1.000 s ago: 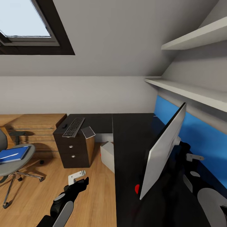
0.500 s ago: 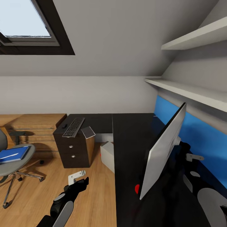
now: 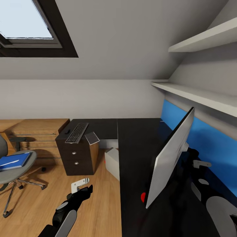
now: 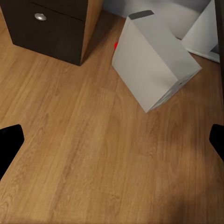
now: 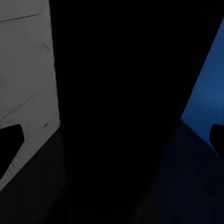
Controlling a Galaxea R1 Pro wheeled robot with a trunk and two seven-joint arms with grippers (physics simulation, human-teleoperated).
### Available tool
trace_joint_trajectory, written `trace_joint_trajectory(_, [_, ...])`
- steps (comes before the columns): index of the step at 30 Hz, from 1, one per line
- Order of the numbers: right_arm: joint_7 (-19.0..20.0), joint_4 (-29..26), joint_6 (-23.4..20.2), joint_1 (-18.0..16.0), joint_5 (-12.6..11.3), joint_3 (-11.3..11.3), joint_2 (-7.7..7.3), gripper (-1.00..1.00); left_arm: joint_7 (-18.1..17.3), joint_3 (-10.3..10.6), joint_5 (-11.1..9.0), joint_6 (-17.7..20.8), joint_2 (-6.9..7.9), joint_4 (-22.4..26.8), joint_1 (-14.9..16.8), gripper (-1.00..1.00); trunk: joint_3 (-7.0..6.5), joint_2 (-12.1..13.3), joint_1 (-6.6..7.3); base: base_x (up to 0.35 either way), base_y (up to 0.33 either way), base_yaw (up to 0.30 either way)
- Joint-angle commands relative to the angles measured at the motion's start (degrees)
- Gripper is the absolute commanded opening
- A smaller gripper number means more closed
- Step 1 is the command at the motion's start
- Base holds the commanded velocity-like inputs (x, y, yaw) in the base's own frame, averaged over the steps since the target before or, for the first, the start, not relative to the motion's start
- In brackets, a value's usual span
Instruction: In the bedroom, organize the workspace by keeping the computer under the desk, ensuring the monitor is on the desk, placing the keyboard on the desk next to the monitor, placing the mouse on the desk next to the keyboard, moving the folder from the swivel chair onto the desk next to the mouse, stacking the notebook on top of the folder with the pen on top of the notebook, and positioning the swivel chair next to the desk.
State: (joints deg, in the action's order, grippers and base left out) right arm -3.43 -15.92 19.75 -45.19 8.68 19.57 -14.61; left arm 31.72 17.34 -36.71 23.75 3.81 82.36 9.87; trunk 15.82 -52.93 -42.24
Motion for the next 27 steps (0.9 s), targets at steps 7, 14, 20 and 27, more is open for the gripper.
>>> trace_joint_trajectory(7, [0.9, 0.0, 0.2, -0.1, 0.6, 0.3, 0.02, 1.00, 0.5, 0.1, -0.5, 0.1, 0.06, 0.1, 0.1, 1.00, 0.08, -0.1, -0.01, 0.000, 0.000, 0.000])
trace_joint_trajectory(14, [1.1, 0.0, 0.2, -0.1, 0.6, 0.3, 0.02, 1.00, 0.5, 0.2, -0.4, 0.1, 0.06, 0.1, 0.1, 1.00, 0.08, -0.1, -0.01, 0.000, 0.000, 0.000])
trace_joint_trajectory(20, [1.1, 0.0, 0.2, -0.1, 0.6, 0.3, 0.02, 1.00, 0.6, 0.2, -0.4, 0.1, 0.06, 0.1, 0.1, 1.00, 0.08, -0.1, -0.01, 0.000, 0.000, 0.000])
trace_joint_trajectory(27, [1.1, 0.0, 0.2, -0.1, 0.7, 0.3, 0.02, 1.00, 0.5, 0.1, -0.5, 0.1, 0.06, 0.1, 0.1, 1.00, 0.08, -0.1, -0.01, -0.032, 0.000, 0.000])
